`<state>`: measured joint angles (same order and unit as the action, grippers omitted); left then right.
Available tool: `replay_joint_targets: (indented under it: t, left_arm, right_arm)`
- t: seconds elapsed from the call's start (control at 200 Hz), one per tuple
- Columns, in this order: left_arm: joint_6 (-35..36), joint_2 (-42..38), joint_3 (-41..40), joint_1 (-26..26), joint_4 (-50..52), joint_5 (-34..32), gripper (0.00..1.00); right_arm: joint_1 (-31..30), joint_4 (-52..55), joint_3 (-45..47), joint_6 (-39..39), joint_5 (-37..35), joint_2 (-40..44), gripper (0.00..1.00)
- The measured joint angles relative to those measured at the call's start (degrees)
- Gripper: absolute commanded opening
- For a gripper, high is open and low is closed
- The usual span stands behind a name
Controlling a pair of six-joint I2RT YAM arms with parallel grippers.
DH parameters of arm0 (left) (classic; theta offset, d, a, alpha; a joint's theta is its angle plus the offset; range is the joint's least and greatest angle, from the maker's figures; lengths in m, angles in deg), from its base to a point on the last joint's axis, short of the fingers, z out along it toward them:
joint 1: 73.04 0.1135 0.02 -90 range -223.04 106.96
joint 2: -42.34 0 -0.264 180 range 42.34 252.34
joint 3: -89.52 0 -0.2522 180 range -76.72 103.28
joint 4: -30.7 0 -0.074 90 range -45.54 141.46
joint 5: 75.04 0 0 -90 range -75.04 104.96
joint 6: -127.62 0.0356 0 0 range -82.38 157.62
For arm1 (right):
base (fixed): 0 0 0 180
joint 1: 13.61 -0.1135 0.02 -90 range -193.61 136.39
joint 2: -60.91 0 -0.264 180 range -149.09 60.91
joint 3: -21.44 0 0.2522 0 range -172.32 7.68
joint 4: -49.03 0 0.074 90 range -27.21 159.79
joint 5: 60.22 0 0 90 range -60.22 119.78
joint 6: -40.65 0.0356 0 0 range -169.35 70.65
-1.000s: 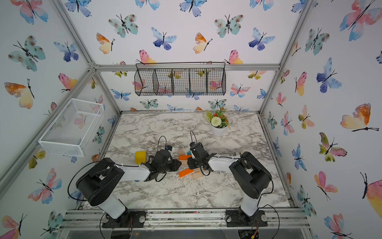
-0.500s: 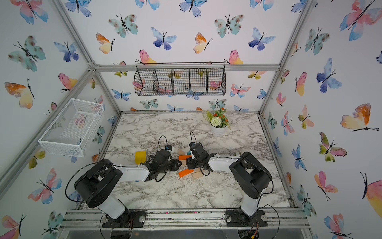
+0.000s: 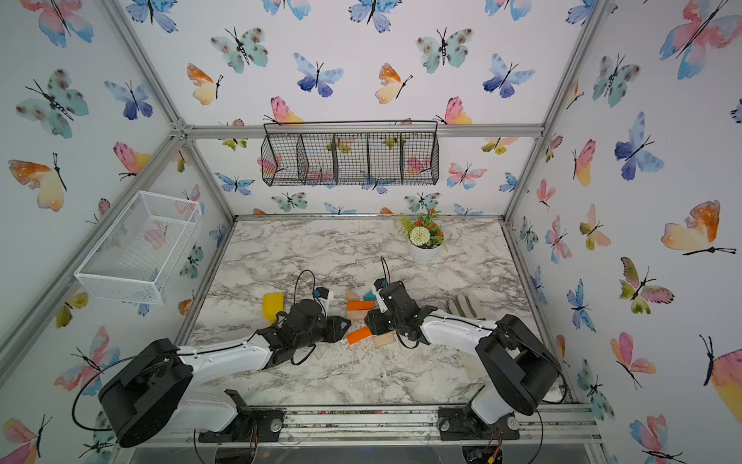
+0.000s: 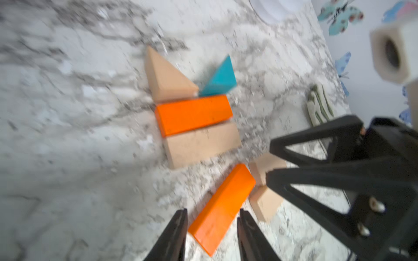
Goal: Assemble a carrot with building blocks
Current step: Assemble the building block at the center of the board.
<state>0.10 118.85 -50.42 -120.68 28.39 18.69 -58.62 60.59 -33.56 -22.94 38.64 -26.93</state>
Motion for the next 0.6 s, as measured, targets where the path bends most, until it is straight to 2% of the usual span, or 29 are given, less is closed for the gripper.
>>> replay_joint_targets:
  t: [0.1,0.175,0.601]
  left_arm:
    - [-2.5,-1.4,-4.0,-4.6,0.1,-1.0,0.42]
    - [-4.2,-1.9,-6.4,-6.1,0.1,-1.7,0.42]
    - [-6.6,-1.0,-7.1,-6.5,-3.1,-4.9,0.42]
  right_arm:
    - [-0.2,-1.0,3.1,0.6,1.3,0.0,0.51]
    - [-0.4,-2.4,3.9,1.1,2.1,0.3,0.51]
    - [-0.7,-5.1,3.5,1.4,3.2,-1.6,0.51]
